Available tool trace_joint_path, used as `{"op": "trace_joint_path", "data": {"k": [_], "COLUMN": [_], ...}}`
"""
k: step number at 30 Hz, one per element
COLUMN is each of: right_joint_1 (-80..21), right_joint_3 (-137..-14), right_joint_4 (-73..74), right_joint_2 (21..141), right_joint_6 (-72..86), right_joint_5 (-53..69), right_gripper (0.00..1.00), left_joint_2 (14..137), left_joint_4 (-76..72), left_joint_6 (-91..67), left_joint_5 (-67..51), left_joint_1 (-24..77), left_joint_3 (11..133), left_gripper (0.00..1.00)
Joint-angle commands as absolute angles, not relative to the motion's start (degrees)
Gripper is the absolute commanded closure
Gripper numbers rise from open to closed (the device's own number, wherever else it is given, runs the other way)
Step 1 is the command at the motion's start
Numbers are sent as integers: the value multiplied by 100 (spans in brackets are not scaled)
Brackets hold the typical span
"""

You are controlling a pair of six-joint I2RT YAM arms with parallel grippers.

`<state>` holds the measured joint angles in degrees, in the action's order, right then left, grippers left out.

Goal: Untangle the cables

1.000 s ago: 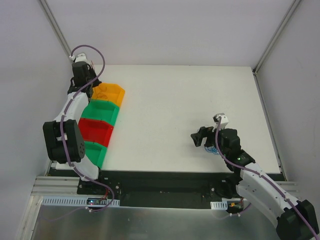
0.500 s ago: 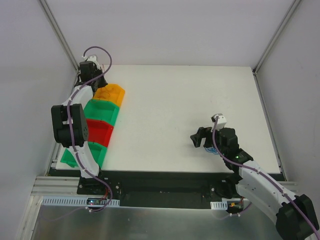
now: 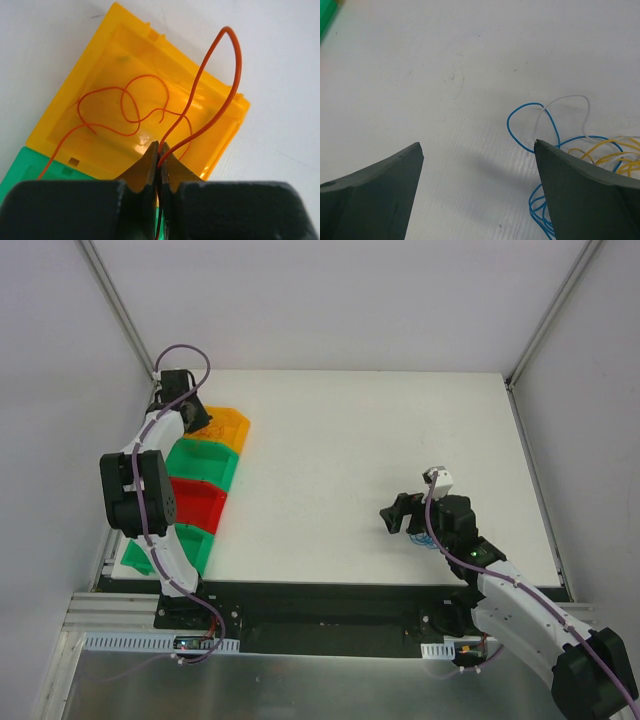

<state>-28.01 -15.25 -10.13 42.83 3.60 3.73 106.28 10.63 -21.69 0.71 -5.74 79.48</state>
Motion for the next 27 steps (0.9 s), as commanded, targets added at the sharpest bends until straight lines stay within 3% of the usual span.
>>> {"op": "trace_joint_path", "data": {"k": [1, 7, 11, 20, 27], "right_joint_1": [-2812, -2804, -2813, -2813, -2813], "right_joint_3": [-1556, -1556, -1547, -1529, -1520], "right_joint_4": [-1292, -1309, -1327, -1389, -1380], "right_joint_2": [4263, 4307, 4307, 4316, 4219], "right_joint_6": [396, 317, 281, 299, 316], "right_joint_5": [404, 422, 404, 501, 492], "right_gripper": [5, 5, 5, 5, 5], "left_joint_2": [10476, 10976, 11443, 11162, 10767], "left_joint_4": [960, -393, -27, -588, -853], "left_joint_6": [-2409, -1348, -458, -579, -993], "left_joint_5": [-516, -2228, -3119, -4024, -3885], "left_joint_1": [-615, -633, -676, -1150, -1564], "left_joint_3": [8586, 9087, 9676, 8395, 7647], "left_gripper": [100, 100, 100, 100, 100]}}
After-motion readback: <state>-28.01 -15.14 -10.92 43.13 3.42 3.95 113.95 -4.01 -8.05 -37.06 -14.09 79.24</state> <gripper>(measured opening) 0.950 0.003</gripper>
